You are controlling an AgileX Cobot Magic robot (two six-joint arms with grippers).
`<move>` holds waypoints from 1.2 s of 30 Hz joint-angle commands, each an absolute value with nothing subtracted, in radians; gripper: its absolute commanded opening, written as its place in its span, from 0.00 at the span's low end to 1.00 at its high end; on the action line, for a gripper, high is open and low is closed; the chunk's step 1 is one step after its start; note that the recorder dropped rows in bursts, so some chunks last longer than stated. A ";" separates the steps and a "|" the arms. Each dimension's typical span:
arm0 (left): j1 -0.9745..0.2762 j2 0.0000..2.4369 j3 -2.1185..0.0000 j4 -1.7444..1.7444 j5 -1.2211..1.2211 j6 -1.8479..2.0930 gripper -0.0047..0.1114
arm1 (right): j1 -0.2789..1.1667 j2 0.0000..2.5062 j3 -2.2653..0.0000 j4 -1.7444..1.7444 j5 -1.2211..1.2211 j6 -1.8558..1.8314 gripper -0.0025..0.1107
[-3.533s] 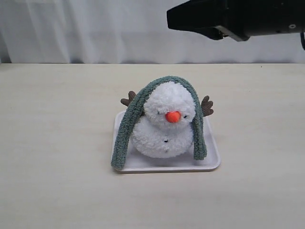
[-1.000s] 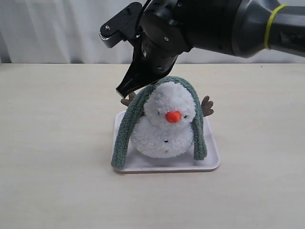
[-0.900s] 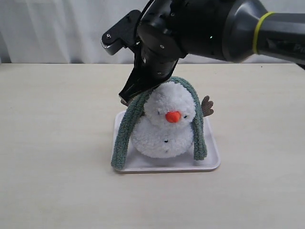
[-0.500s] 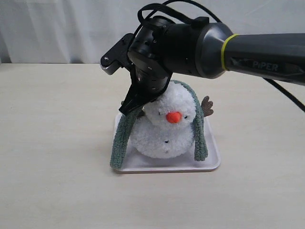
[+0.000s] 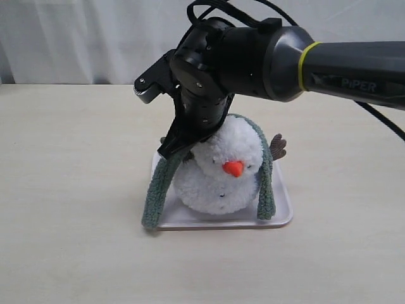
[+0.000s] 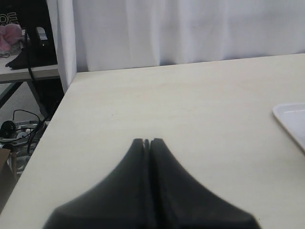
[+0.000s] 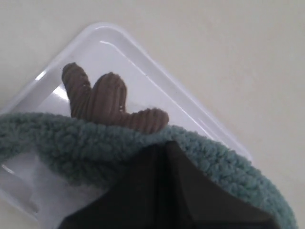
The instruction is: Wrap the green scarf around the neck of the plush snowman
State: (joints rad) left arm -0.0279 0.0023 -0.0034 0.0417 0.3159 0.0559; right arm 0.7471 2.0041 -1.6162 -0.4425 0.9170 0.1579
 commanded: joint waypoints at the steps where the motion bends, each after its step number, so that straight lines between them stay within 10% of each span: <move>1: -0.036 0.000 0.000 0.039 0.309 0.058 0.04 | 0.746 2.005 -1.617 -0.290 0.943 0.000 0.06; 22: -0.036 0.000 0.000 0.039 0.309 0.058 0.04 | 0.746 1.942 -1.617 -0.328 0.914 -0.008 0.07; 36: -0.036 0.000 0.000 0.039 0.309 0.058 0.04 | 0.749 1.854 -1.598 0.327 1.079 -0.255 0.50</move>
